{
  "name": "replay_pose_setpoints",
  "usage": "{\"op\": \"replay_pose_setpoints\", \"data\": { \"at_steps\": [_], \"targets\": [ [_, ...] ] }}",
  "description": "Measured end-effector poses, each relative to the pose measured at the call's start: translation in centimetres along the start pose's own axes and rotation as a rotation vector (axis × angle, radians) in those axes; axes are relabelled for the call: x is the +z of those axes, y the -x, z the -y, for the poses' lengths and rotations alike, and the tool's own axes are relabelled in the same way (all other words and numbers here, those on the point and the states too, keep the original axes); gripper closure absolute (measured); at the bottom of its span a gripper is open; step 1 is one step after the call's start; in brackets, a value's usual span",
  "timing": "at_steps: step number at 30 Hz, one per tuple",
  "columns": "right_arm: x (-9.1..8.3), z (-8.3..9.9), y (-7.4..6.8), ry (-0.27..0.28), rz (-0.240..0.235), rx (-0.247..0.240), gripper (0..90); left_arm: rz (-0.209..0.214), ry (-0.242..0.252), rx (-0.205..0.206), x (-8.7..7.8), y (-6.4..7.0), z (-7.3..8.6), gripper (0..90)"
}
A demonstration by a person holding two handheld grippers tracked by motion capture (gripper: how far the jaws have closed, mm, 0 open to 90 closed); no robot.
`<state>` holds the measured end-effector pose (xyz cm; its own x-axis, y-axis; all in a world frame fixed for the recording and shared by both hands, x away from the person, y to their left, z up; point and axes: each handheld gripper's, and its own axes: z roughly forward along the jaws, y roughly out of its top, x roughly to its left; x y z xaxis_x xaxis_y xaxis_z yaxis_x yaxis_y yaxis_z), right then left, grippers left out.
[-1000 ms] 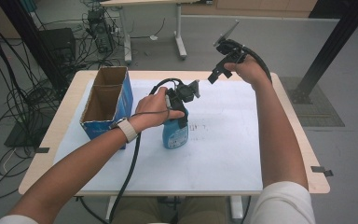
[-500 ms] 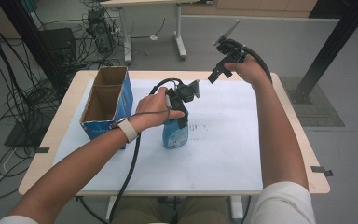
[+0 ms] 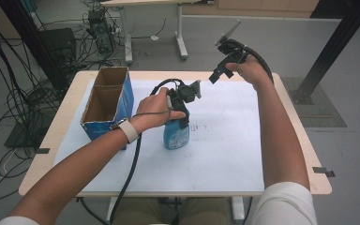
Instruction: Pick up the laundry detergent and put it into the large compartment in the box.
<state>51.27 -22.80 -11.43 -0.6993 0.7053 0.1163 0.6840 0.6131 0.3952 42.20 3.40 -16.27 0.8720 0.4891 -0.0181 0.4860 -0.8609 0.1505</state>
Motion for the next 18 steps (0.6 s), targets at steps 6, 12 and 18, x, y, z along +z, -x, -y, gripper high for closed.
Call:
{"op": "replay_pose_setpoints", "data": {
  "at_steps": [6,12,18],
  "targets": [
    [0.04,-0.05,-0.02,-0.001,0.000,0.000,7.0,-0.002,0.001,0.000,0.02,0.07,0.03,39.5],
    [0.00,-0.02,-0.02,-0.001,0.001,0.000,7.0,-0.001,0.001,0.000,0.01,0.06,0.02,39.5],
    [-0.06,0.03,-0.06,0.000,0.001,0.000,7.0,-0.001,0.001,-0.001,0.01,0.06,0.04,39.4]
  ]
}}
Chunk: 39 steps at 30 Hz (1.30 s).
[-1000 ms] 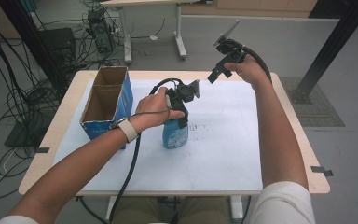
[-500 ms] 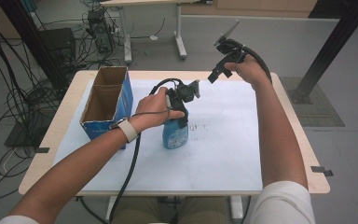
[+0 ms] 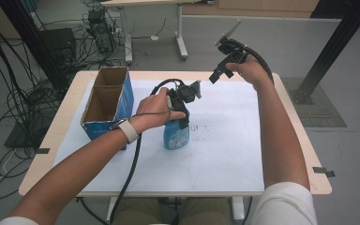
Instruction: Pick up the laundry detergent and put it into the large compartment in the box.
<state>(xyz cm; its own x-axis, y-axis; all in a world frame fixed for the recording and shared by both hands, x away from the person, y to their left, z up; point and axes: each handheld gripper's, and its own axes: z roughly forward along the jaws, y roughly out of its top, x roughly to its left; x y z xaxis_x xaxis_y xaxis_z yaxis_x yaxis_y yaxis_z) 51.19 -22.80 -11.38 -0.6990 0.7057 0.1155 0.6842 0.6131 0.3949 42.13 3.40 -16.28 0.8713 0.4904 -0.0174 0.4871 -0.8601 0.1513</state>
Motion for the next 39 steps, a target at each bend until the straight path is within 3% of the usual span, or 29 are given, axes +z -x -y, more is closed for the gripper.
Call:
{"op": "replay_pose_setpoints", "data": {
  "at_steps": [39],
  "targets": [
    [-0.86,0.94,0.04,0.022,0.008,0.010,7.3,0.009,0.021,-0.009,-0.07,-0.06,0.50,39.6]
  ]
}}
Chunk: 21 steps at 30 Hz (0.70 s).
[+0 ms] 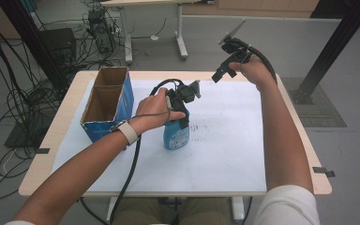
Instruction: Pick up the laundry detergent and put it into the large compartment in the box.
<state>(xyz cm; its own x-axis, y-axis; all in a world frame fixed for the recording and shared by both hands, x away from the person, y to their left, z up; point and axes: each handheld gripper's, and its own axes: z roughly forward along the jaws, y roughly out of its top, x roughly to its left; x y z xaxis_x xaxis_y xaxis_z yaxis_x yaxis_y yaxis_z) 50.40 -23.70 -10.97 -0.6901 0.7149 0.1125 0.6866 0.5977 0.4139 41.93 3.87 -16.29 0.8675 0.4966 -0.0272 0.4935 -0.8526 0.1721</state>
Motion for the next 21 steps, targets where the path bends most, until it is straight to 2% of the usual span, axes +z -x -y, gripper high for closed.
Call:
{"op": "replay_pose_setpoints", "data": {
  "at_steps": [4,7,16,21],
  "targets": [
    [-0.1,0.1,0.0,0.003,0.000,-0.001,7.4,0.031,-0.010,-0.021,-0.4,-0.3,-0.2,39.7],
    [-0.1,0.1,-0.1,0.002,0.001,0.000,7.4,0.034,-0.010,-0.023,-0.6,-0.1,-0.2,39.6],
    [-0.7,0.6,-0.1,0.014,0.006,0.008,7.3,0.007,-0.022,-0.039,-2.5,0.2,-0.1,39.6],
    [-0.6,0.6,-0.3,0.012,0.005,0.005,7.3,-0.008,-0.026,-0.062,-3.9,0.1,0.1,39.6]
  ]
}}
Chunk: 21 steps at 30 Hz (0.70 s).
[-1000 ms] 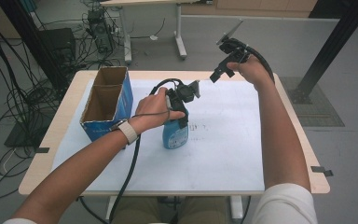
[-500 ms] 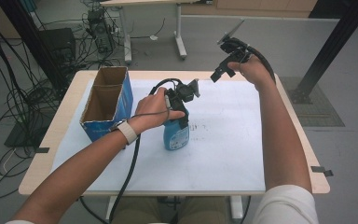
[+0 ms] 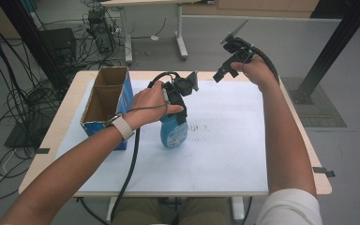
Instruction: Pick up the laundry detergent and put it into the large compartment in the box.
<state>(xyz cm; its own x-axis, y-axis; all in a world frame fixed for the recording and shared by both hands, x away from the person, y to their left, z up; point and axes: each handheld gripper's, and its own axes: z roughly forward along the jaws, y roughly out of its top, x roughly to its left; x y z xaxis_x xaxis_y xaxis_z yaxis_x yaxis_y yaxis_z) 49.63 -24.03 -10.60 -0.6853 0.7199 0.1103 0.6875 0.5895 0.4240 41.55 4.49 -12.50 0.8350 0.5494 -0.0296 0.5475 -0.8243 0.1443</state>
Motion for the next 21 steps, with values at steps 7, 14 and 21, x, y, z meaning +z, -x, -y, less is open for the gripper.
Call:
{"op": "replay_pose_setpoints", "data": {
  "at_steps": [7,14,21],
  "targets": [
    [0.2,-0.2,-0.3,-0.005,-0.003,-0.009,7.3,-0.013,0.014,-0.030,-2.0,-0.1,0.7,39.6],
    [0.0,-0.1,-0.3,-0.006,0.000,-0.007,7.3,-0.026,0.010,-0.071,-4.1,-0.4,1.4,39.6],
    [-0.2,0.0,-0.4,-0.003,0.005,0.000,7.4,-0.044,0.012,-0.117,-6.7,-0.5,1.6,39.5]
  ]
}}
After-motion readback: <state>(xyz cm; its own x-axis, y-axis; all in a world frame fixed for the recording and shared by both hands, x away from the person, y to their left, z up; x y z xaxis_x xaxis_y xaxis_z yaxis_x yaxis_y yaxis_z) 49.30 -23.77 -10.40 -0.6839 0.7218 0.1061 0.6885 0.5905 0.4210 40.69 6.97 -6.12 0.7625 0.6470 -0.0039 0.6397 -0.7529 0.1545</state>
